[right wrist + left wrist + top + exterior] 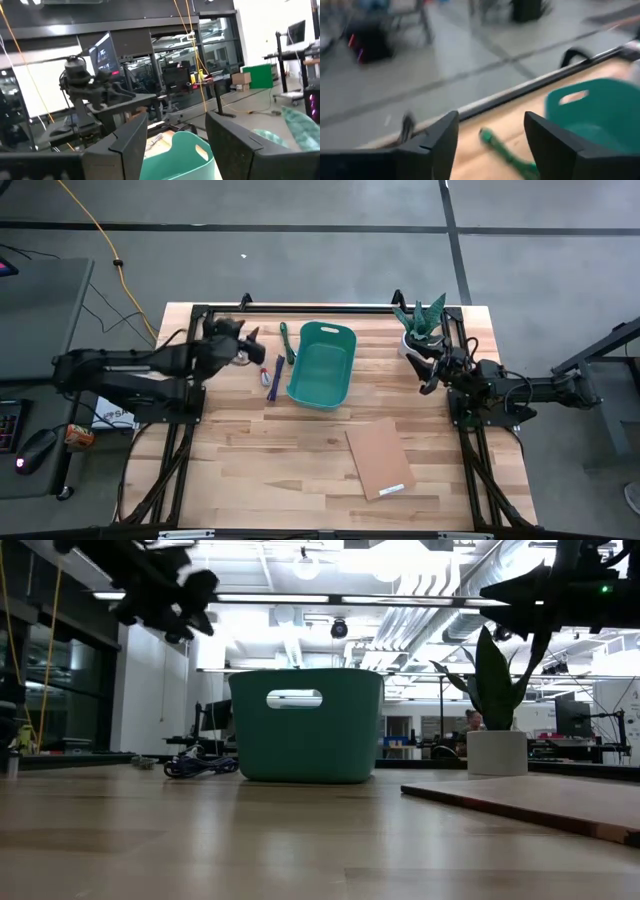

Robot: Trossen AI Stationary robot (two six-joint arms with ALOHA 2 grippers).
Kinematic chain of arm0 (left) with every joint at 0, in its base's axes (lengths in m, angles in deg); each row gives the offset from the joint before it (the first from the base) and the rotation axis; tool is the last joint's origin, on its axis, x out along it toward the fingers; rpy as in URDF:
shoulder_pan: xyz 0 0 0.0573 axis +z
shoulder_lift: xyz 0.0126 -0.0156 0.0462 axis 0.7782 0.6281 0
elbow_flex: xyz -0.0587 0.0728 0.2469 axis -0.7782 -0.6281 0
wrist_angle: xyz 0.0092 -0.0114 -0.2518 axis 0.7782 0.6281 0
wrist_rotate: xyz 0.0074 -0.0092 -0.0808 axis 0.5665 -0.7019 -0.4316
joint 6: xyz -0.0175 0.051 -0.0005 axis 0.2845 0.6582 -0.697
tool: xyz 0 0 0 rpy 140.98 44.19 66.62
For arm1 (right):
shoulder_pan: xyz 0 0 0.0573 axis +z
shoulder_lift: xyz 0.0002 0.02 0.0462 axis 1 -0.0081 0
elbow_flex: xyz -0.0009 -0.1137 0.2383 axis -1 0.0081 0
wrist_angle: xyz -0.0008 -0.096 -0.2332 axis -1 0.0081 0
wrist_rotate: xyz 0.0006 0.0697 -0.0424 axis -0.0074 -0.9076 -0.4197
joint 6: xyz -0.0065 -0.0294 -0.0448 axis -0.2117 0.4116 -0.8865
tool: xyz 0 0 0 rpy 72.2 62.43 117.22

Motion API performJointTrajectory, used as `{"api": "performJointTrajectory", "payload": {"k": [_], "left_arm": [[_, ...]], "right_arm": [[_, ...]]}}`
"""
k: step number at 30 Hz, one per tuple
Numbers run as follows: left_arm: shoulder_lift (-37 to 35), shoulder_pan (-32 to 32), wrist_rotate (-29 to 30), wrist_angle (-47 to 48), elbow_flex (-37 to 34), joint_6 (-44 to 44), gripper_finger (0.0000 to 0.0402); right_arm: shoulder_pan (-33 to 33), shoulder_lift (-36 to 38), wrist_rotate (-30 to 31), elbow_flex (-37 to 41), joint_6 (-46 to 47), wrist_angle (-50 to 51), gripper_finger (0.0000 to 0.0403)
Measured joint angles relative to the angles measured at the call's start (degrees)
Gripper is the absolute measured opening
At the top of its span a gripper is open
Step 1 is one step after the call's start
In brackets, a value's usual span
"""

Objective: Pick and place USB-C Cables
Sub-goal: Put the black and white charger cable into the green bin

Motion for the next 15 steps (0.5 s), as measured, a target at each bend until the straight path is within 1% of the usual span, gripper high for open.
{"api": "performJointTrajectory", "payload": {"k": [3, 5, 7, 10, 15], "left_arm": [[5.5, 2.2, -1.0, 14.2, 5.1, -14.6, 0.0225], [8.3, 3.0, -1.0, 20.2, 5.7, -22.3, 0.0226], [10.9, 3.4, -1.1, 23.9, 4.9, -28.6, 0.0227], [14.5, 3.4, -1.1, 24.6, 1.6, -35.1, 0.0227], [19.6, 4.2, -1.0, 21.6, -3.4, -47.2, 0.0227]], "right_arm": [[0.0, 0.0, 0.0, 0.0, 2.9, 0.9, 0.0193], [0.0, 0.0, 0.1, 0.0, 4.4, 1.9, 0.0193], [0.0, 0.0, 0.6, 0.0, 5.0, 3.0, 0.0193], [0.0, 0.0, 0.9, 0.0, 8.0, 7.0, 0.0193], [0.0, 0.0, 2.4, 0.0, 9.6, 10.2, 0.0193]]}}
